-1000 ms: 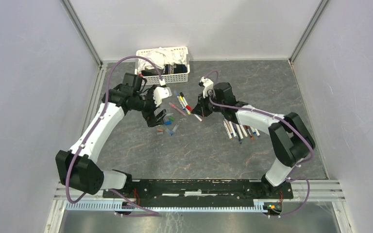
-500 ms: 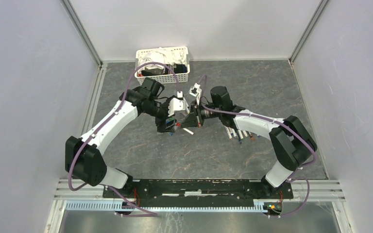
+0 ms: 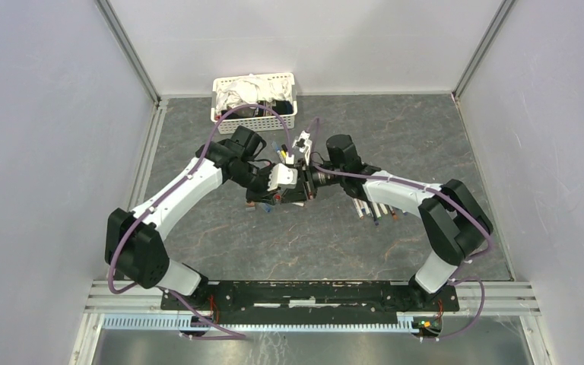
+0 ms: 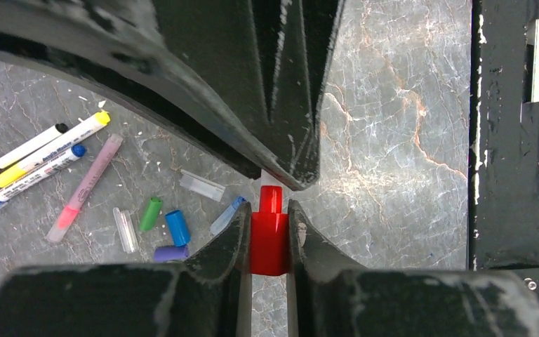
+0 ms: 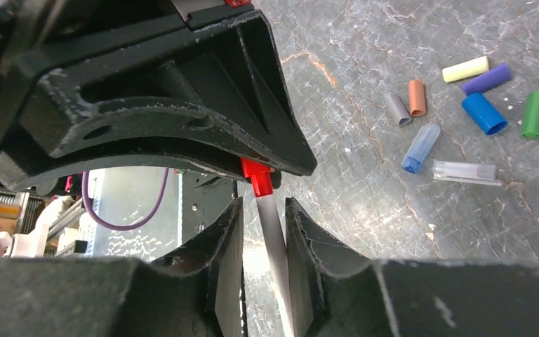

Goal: Open the pen caps
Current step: Open the pen cap from the pen.

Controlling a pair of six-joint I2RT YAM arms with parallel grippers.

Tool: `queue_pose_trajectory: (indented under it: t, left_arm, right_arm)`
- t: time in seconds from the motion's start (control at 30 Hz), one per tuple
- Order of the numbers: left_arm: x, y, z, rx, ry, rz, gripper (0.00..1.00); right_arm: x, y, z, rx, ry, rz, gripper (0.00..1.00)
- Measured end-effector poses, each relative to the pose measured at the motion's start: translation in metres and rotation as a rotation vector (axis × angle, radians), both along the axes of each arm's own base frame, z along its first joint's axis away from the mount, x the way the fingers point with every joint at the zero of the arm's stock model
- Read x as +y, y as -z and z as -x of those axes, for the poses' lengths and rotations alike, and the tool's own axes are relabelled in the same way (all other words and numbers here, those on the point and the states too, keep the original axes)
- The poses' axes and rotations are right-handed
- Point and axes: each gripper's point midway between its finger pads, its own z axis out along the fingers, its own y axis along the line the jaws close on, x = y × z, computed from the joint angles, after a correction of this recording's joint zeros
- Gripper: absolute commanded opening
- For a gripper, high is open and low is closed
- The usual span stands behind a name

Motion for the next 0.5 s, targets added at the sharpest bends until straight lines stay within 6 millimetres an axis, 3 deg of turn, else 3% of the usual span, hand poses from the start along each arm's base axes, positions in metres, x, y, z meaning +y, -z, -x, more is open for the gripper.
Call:
queue_pose_trajectory:
  t: [0.1, 0.23, 0.5]
  left_arm:
    - [0.0, 0.0, 0.001, 0.004, 0.0, -0.002, 0.02]
    - [0.003, 0.003, 0.006, 0.025, 0.003, -0.019, 0.02]
    - [0.005, 0.007, 0.006, 0.0, 0.047, -0.05, 0.02]
  right_arm:
    - [0.006, 0.005, 0.005, 0.013, -0.017, 0.008, 0.23]
    - [0.01, 0.011, 0.011, 0.035, -0.044, 0.012, 0.0]
    - [0.003, 0.013, 0.011, -0.02, -0.047, 0.041, 0.0]
